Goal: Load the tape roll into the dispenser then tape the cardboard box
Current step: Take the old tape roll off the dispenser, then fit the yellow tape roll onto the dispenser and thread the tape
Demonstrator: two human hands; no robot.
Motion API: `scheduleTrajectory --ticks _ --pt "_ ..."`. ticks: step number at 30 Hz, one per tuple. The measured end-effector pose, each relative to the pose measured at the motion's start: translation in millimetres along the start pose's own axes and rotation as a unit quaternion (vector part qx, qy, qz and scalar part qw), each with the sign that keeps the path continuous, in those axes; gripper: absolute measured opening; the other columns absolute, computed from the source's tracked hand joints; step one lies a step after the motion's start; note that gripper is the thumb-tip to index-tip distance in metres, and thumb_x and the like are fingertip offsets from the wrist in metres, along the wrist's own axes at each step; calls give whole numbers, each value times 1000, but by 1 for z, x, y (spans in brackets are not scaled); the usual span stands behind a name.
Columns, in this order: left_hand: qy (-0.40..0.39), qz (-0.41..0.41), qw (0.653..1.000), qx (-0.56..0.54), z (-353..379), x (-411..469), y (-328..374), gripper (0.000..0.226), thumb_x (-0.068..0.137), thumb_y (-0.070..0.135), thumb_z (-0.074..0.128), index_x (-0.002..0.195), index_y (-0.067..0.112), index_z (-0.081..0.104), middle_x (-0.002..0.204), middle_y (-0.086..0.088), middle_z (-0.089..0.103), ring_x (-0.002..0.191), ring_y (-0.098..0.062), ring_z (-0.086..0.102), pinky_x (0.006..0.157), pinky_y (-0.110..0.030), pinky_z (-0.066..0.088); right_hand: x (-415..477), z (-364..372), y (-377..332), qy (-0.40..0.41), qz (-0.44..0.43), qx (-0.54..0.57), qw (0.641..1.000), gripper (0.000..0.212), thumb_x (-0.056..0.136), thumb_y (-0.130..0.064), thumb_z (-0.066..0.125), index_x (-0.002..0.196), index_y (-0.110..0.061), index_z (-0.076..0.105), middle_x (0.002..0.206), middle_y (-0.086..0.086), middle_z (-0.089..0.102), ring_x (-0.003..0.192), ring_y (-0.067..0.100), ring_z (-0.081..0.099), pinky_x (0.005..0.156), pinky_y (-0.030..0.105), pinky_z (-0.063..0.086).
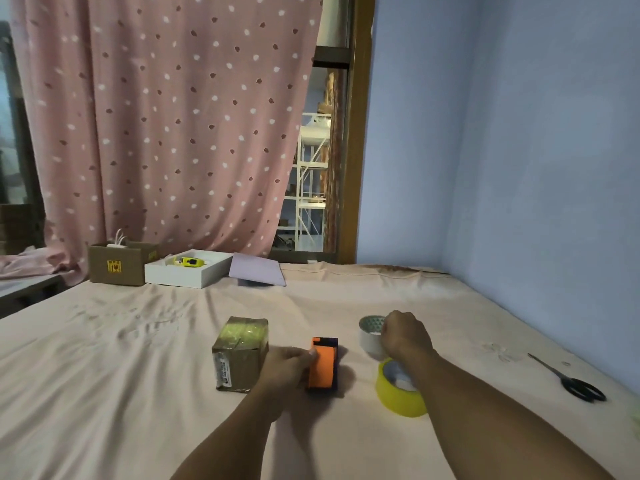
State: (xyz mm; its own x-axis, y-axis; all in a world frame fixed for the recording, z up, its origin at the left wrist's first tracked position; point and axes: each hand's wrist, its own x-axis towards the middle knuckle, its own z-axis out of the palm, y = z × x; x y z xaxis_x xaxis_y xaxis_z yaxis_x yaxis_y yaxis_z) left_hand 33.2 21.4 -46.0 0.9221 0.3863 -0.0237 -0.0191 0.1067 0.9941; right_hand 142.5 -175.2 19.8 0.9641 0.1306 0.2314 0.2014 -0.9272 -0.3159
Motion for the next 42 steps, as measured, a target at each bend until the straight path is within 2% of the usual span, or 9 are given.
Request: scheduleTrajectory --ticks 5,14,18,25,28,31,34,38,42 --pt "-5 7 1000 14 3 3 -1 22 97 12 67 84 -6 71 65 -8 67 56 -17 66 54 -26 57 3 17 2 -39 21 -13 999 32 93 -24 59 120 -8 64 123 14 65 112 35 63 83 36 51" --pt "9 31 998 48 1 15 -10 29 94 19 71 84 -8 75 68 -8 66 70 -23 62 71 -37 52 -1 -3 6 -51 1 -30 998 34 89 -31 55 116 -15 67 119 10 67 107 34 64 75 32 46" --pt "9 36 997 60 0 14 -16 30 93 24 72 69 5 75 60 0 63 68 -21 60 71 -37 51 -25 -12 2 1 -39 -34 999 44 94 -48 48 115 -12 62 118 9 65 107 31 62 73 33 44" --pt "31 38 996 80 1 11 -16 30 92 28 71 73 5 76 70 -7 67 73 -24 60 72 -38 50 -64 -16 9 -79 -59 -117 988 66 77 -69 53 117 -19 68 116 5 67 104 28 64 73 32 42" --pt "53 34 993 102 7 9 -14 31 94 24 69 67 9 73 64 -3 60 69 -22 54 69 -34 43 -69 -22 13 -136 -86 -150 976 50 66 -68 67 91 -24 70 95 1 61 85 24 59 67 29 39" --pt "58 21 993 102 10 9 -11 30 94 22 69 67 9 71 66 -6 61 70 -23 55 70 -35 46 -69 -26 17 -141 -117 -156 971 23 70 -44 75 74 -25 63 91 2 57 78 26 56 59 27 36" --pt "39 1 998 59 8 7 -9 25 94 20 69 73 7 73 79 -14 68 79 -29 64 82 -46 56 -68 -27 26 -131 -123 -100 979 24 67 -34 73 60 -19 55 75 1 51 69 26 52 50 26 31" --pt "42 -7 999 4 7 6 -7 24 96 14 66 75 4 70 83 -17 65 80 -31 63 80 -46 54 -66 -33 32 -118 -96 97 984 32 67 -31 81 50 -18 58 54 -5 53 55 18 54 53 29 43" --pt "40 -15 999 -33 11 5 -6 22 99 12 62 81 -1 68 83 -17 64 78 -30 62 78 -43 53 -71 -31 26 -107 -64 285 950 20 76 -19 85 61 -16 72 64 1 65 57 18 65 57 33 60"
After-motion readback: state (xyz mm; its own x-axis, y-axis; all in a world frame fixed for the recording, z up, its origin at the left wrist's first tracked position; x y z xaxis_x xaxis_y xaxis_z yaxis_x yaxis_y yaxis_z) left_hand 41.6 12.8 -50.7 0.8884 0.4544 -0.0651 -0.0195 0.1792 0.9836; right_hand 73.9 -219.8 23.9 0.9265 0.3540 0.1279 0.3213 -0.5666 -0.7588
